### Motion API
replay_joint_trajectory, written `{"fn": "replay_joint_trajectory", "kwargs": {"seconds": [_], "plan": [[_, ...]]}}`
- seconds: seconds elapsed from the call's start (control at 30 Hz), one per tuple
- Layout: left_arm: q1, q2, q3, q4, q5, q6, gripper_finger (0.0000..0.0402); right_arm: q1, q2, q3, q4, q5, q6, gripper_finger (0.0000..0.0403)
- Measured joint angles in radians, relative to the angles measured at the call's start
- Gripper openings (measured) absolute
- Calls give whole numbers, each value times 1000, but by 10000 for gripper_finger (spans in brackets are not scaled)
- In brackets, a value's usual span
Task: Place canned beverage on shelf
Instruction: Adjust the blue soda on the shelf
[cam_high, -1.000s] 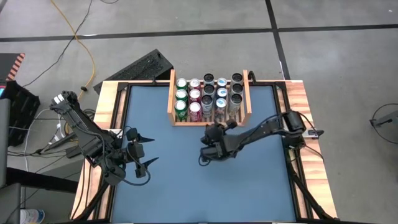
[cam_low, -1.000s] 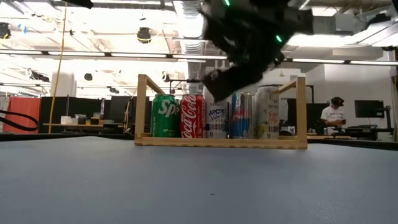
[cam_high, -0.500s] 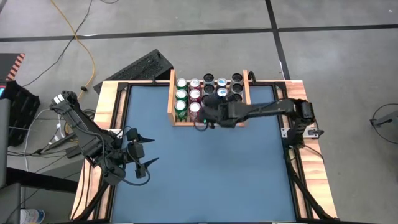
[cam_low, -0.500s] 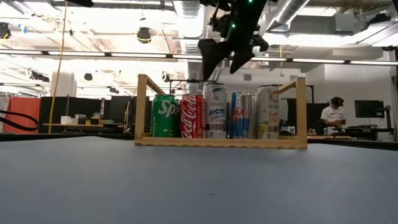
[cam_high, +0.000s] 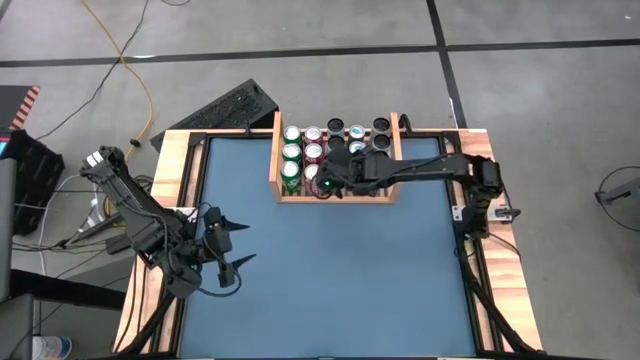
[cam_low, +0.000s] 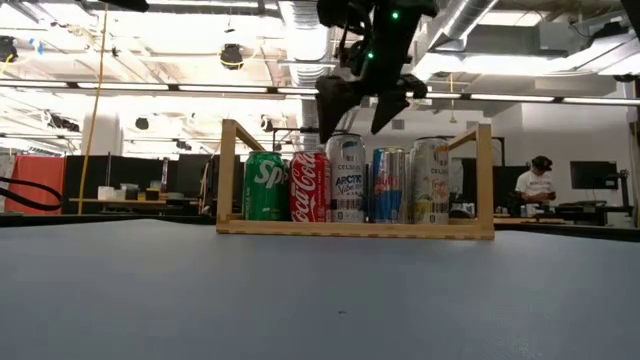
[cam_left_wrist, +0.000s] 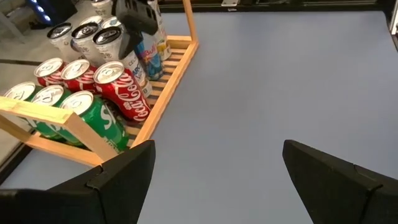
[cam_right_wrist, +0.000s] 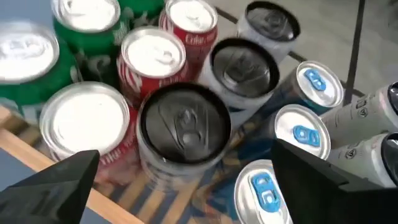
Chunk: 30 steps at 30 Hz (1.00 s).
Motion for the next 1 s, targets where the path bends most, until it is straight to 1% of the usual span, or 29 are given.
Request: {"fn": "replay_joint_trajectory", "kwargs": {"seconds": [0.1,0.17,0.27,0.33,0.4,0.47,0.6,0.73,0.77,0.9,1.0], "plan": [[0,0,0,0,0,-2,341,28,-24,-4,-24,34,-1,282],[0,0,0,-1,-1,-2,341,60,-61,8,-59,29,-8,282],[0,0,0,-1,3,-2,341,98,-116,19,-215,4,-11,279],[0,0,0,-1,7,-2,341,111,-122,16,-323,-8,-34,276],[0,0,0,-1,7,-2,341,109,-112,14,-371,-16,-37,275],[0,0,0,-1,7,2,341,97,-111,14,-394,-15,-38,275],[0,0,0,0,-2,4,341,75,-114,14,-386,-12,-64,274],[0,0,0,-1,-2,3,341,53,-113,14,-388,36,-59,274],[0,0,0,-1,-2,3,341,48,-113,14,-365,29,-82,274],[0,0,0,-1,-2,3,341,71,-113,14,-264,-118,-345,274],[0,0,0,-1,-2,2,341,100,-113,14,-225,-181,-472,274]]}}
